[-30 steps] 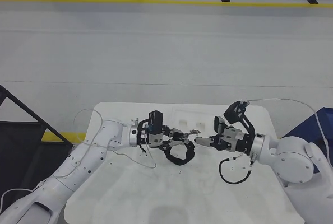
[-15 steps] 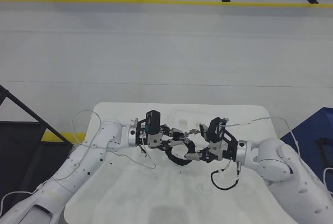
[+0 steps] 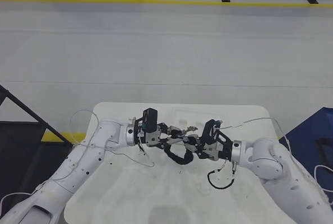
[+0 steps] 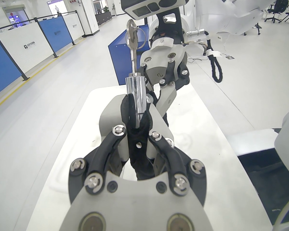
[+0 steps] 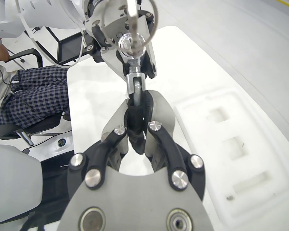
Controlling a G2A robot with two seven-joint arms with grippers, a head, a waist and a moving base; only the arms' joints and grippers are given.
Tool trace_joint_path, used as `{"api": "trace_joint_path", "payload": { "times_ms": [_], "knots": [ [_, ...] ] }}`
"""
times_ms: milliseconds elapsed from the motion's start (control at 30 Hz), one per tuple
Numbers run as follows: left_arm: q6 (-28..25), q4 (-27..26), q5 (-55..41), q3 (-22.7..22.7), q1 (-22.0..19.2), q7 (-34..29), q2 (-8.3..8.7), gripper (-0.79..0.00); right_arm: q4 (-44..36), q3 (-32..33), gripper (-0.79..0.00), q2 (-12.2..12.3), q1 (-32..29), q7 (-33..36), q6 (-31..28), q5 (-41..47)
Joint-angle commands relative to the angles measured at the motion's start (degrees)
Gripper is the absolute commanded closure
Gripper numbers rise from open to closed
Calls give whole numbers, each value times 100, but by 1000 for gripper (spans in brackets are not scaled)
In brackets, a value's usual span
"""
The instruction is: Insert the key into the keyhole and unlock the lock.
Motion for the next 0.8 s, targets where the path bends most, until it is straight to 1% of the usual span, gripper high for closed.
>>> {"api": "trace_joint_path", "payload": {
  "times_ms": [0,167,267,367,433,500,533,567,600,667,700,733,767],
  "knots": [
    [0,0,1,-26,15,12,7,0,44,28,0,3,-12,-19,22,-35],
    [50,81,93,-168,22,-80,34,0,125,110,0,34,-40,293,308,-448],
    [140,97,312,-237,40,-375,55,0,176,174,0,59,-83,567,540,-658],
    [128,137,437,-228,33,-762,60,0,189,221,0,84,-110,840,628,-785],
    [45,163,424,-177,19,-986,50,0,209,221,0,96,-128,992,562,-767],
    [0,209,347,-107,-15,-1192,35,0,287,172,0,113,-103,1287,288,-690],
    [0,228,298,-51,-32,-1306,29,0,334,132,-191,121,-71,1454,129,-634],
    [0,242,234,11,-56,-1411,24,0,400,105,-323,125,-33,1588,14,-548],
    [0,264,174,87,-83,-1528,21,0,463,86,-360,129,9,1705,-47,-498],
    [0,313,22,245,-155,-1759,22,0,570,52,-400,130,50,1796,-142,-298],
    [0,337,-65,331,-194,-1862,24,0,624,40,-493,133,79,1856,-198,-230],
    [0,365,-153,430,-235,-1981,26,0,662,29,-563,136,107,1922,-214,-203],
    [0,379,-225,529,-291,-2096,28,0,692,15,-613,137,126,1960,-232,-139]
  ]
}}
